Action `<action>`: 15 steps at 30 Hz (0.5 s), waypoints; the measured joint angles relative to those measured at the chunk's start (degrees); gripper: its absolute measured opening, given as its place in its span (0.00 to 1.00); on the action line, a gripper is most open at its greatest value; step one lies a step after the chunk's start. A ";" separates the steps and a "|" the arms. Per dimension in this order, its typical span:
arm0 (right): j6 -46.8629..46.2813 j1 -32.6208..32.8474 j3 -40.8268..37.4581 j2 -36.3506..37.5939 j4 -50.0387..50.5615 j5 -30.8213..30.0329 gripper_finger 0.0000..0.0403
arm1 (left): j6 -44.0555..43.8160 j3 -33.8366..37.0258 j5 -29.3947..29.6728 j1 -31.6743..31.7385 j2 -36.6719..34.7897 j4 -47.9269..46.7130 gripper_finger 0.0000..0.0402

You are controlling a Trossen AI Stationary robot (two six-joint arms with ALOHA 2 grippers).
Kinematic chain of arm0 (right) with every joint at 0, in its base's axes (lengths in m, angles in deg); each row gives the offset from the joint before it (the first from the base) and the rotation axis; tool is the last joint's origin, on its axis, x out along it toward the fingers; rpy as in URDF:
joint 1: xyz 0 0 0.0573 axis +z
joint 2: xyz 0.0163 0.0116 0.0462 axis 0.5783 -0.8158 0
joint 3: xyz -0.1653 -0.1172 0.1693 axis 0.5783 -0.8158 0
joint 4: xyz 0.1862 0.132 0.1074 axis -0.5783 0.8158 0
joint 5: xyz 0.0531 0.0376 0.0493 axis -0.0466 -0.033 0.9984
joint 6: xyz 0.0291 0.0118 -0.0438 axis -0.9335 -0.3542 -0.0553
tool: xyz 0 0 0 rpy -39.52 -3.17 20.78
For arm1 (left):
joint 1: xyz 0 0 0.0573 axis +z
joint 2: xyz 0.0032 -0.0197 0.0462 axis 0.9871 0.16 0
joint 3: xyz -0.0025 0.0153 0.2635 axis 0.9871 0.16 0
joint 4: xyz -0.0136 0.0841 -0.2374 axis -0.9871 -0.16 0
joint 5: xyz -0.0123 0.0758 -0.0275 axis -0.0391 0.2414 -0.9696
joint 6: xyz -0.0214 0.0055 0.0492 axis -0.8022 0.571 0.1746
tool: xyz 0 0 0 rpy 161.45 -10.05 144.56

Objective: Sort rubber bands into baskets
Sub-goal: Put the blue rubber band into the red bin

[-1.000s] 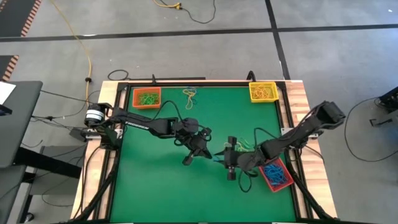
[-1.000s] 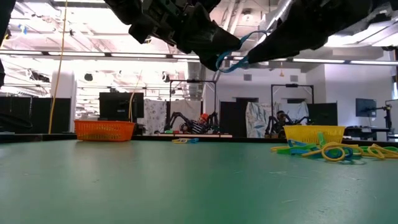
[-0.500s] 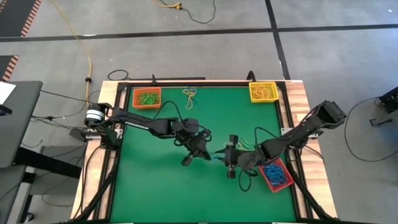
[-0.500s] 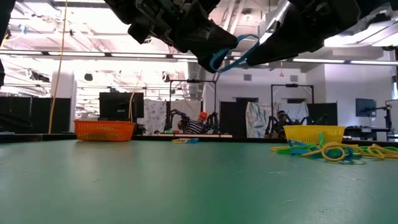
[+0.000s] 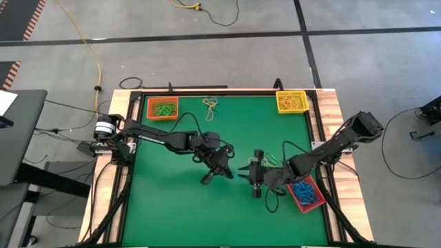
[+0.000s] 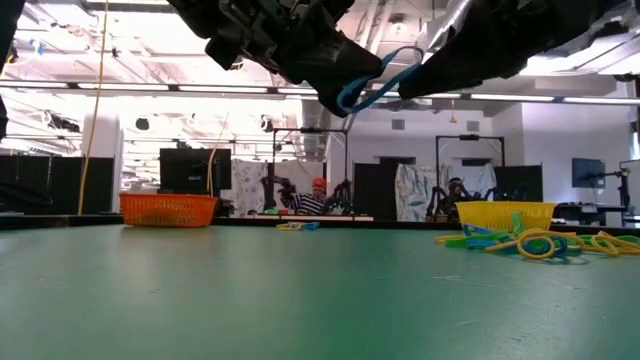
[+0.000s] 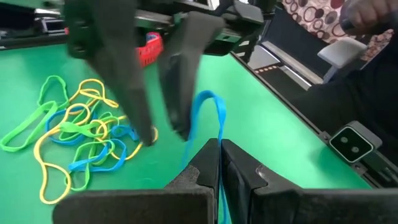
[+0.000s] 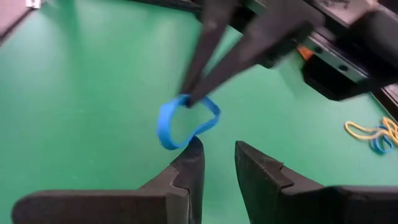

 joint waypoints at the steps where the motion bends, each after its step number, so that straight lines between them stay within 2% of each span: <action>1: 0.42 0.30 0.00 0.00 -0.33 0.06 0.29 | 0.00 0.00 0.02 0.09 0.00 0.12 0.00; 8: 1.62 2.05 0.00 0.02 -0.52 -0.39 0.32 | -0.20 0.00 0.46 0.48 0.00 0.16 0.00; 15: 1.54 2.71 0.00 0.02 -0.51 -1.80 0.47 | -0.28 0.00 0.48 0.48 0.00 0.16 0.00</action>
